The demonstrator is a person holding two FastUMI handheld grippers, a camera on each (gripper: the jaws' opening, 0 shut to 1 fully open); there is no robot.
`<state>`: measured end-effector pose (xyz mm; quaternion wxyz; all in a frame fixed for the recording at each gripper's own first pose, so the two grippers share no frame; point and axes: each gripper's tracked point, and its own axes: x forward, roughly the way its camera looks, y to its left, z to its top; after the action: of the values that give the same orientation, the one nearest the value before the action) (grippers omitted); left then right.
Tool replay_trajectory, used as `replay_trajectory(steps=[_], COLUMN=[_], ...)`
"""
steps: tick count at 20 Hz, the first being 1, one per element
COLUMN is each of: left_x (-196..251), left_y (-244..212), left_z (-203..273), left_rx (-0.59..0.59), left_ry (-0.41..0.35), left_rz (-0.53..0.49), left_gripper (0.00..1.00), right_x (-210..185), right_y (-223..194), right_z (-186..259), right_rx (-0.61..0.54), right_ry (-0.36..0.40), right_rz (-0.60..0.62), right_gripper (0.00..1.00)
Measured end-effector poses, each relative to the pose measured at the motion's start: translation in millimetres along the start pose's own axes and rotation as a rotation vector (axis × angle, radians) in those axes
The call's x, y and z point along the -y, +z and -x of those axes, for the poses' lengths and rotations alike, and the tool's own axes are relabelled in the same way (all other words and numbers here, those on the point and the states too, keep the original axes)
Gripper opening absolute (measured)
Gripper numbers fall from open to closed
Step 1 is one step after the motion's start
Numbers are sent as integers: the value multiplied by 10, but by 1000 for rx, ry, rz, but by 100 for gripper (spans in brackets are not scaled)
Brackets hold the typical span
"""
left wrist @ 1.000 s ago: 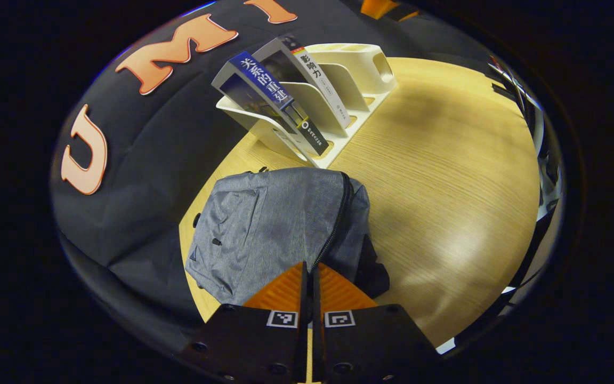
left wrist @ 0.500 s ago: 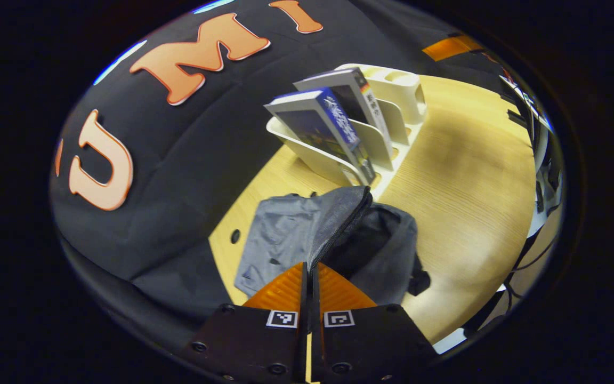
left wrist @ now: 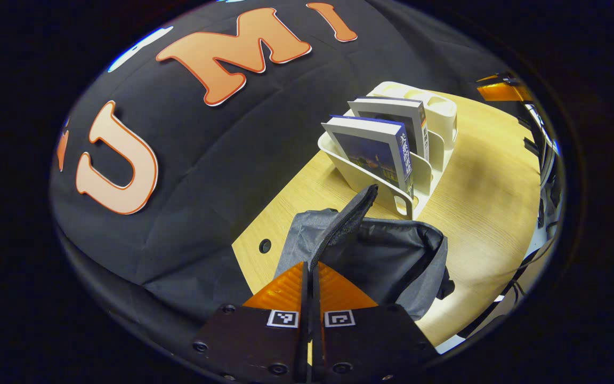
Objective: Open the schoolbag, grab two books from the bookshelf and put them into the schoolbag.
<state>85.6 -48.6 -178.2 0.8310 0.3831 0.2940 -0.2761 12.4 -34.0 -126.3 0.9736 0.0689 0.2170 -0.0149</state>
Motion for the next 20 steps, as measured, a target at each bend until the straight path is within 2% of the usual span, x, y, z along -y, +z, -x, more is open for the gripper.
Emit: replay_trajectory(steps=[2,5,10,13,15,17,20], left_x=[-196,-294,-447,-479,-527,-588,-660], left_y=[70,117,150,116,141,134,78], left_z=[-7,-11,-94,-160,-210,-320,-444], left_rx=[36,81,127,142,151,148,139], left_ry=[-34,-130,-203,-238,-255,-262,-278], left_rz=[5,7,-46,-71,-71,-52,-36], left_gripper=[4,4,4,4,4,4,4], right_x=[-190,-544,-1032,-1434,-1622,-1716,-1915], right_y=[-50,-7,396,694,902,1083,1170], right_z=[45,124,268,321,206,12,-407], right_rx=[-21,-50,-100,-177,-231,-279,-399], right_ry=[-12,2,0,45,55,33,35], right_rz=[-30,-67,-47,-6,32,93,121], right_gripper=[98,98,98,98,98,98,98])
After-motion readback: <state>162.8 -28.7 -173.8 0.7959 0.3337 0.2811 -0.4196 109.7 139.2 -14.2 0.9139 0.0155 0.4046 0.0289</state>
